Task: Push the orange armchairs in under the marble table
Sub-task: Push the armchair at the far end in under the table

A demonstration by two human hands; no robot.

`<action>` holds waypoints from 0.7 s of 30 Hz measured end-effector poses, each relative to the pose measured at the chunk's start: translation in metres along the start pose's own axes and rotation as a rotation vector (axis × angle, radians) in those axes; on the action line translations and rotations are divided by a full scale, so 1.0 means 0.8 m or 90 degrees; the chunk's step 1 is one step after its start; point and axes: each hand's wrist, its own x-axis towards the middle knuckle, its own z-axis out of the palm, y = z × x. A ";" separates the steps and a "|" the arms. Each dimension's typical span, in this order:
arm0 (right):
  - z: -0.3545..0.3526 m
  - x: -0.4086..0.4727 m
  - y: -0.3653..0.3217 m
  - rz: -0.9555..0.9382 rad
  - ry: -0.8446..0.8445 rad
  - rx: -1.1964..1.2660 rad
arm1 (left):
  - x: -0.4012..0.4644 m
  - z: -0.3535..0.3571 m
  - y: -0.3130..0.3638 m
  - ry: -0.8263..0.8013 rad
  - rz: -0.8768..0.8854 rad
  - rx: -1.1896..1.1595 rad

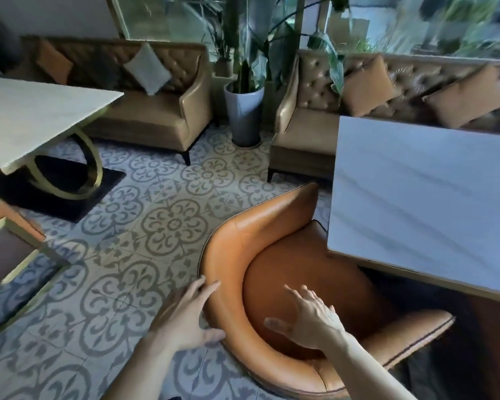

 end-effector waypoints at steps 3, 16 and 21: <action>0.018 0.023 -0.022 0.086 0.019 0.042 | 0.066 -0.021 -0.041 -0.048 0.075 0.041; 0.150 0.087 -0.181 0.245 0.020 0.198 | 0.241 -0.037 -0.128 -0.189 0.446 0.278; 0.175 0.093 -0.186 0.255 0.045 0.157 | 0.254 -0.010 -0.130 -0.253 0.514 0.307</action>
